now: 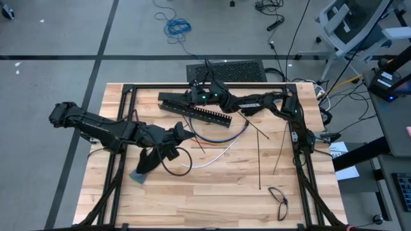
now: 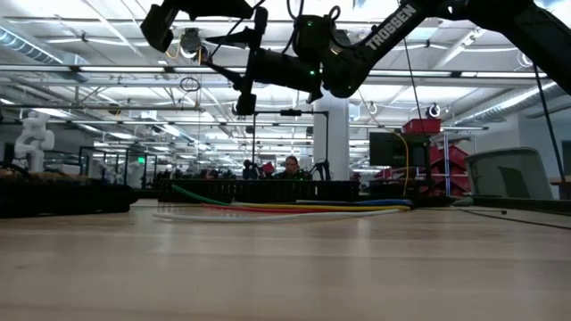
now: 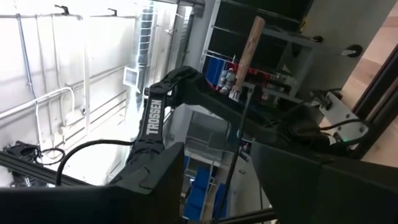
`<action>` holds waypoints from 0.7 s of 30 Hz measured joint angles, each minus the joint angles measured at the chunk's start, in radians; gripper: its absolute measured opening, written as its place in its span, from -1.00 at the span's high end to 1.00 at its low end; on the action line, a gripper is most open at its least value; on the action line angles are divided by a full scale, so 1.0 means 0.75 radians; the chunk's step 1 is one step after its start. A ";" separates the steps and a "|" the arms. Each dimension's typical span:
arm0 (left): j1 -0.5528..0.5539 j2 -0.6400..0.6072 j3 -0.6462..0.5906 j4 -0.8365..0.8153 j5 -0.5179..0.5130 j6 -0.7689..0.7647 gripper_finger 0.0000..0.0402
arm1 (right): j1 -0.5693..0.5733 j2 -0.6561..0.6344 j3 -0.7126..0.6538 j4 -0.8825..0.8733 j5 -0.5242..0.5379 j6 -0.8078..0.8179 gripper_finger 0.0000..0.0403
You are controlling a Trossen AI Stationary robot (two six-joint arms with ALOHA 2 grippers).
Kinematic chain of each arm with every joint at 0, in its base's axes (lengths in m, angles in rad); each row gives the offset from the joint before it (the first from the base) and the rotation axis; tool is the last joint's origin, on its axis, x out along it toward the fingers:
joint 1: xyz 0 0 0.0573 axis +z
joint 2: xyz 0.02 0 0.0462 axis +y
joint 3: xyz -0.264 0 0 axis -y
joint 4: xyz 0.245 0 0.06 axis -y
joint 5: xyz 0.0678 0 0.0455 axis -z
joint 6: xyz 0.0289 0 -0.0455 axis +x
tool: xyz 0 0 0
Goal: Ziptie cables
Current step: Prepare the zip tie
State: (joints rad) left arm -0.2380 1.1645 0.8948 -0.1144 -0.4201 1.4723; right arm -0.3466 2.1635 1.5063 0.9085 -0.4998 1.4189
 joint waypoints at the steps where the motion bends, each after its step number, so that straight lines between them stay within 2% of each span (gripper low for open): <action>1: -0.002 0.000 0.000 0.002 0.000 0.000 1.00 | 0.000 0.000 0.000 0.000 -0.003 0.000 0.16; 7: -0.006 0.001 0.000 0.002 -0.005 0.001 1.00 | -0.001 0.001 0.000 0.000 -0.008 -0.001 0.43; 11: -0.006 0.001 0.000 0.001 -0.040 0.005 1.00 | 0.000 0.001 -0.001 0.020 -0.059 0.001 0.54; 21: -0.006 0.001 0.000 0.001 -0.044 0.005 1.00 | 0.002 0.001 -0.001 0.030 -0.059 -0.007 0.58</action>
State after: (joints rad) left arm -0.2428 1.1648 0.8948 -0.1135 -0.4530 1.4761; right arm -0.3454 2.1639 1.5059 0.9311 -0.5441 1.4139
